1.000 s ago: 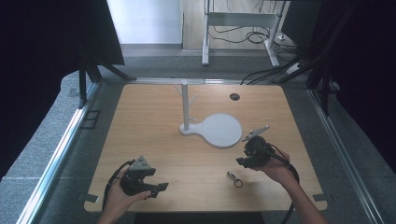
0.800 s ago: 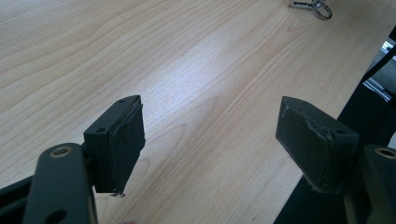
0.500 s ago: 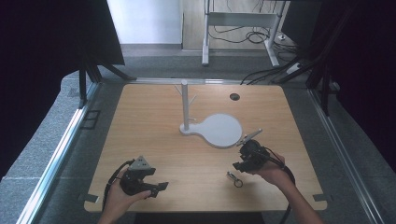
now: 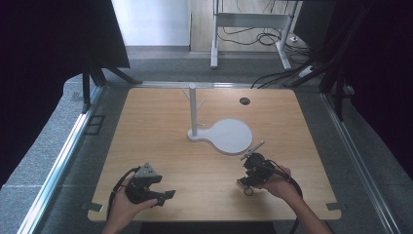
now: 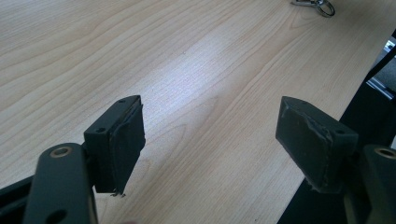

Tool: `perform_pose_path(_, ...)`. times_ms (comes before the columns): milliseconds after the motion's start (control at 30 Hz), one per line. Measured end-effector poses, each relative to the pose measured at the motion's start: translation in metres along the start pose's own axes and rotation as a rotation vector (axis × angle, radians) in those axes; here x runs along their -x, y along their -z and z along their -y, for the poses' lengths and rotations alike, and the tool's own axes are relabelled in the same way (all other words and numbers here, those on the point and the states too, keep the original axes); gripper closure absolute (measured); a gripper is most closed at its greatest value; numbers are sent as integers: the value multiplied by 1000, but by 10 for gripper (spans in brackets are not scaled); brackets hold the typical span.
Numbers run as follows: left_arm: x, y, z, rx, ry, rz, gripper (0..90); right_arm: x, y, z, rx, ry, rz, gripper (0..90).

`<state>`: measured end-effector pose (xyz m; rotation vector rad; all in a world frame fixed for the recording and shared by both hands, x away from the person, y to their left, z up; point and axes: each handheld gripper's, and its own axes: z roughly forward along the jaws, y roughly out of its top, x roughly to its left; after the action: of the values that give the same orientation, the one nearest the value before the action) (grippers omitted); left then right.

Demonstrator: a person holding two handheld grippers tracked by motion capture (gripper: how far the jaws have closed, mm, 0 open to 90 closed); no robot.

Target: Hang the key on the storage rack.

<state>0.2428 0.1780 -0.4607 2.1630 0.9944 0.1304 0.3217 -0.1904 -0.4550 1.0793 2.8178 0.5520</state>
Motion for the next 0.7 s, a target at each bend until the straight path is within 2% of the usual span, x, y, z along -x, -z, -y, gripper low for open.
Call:
perform_pose_path(400,1,-3,0,-8,-1,4,244,-2,-17,5,-51,-12,-27,641)
perform_pose_path(700,1,-4,0,-16,-3,5,243,-4,-23,5,-80,-9,-11,708)
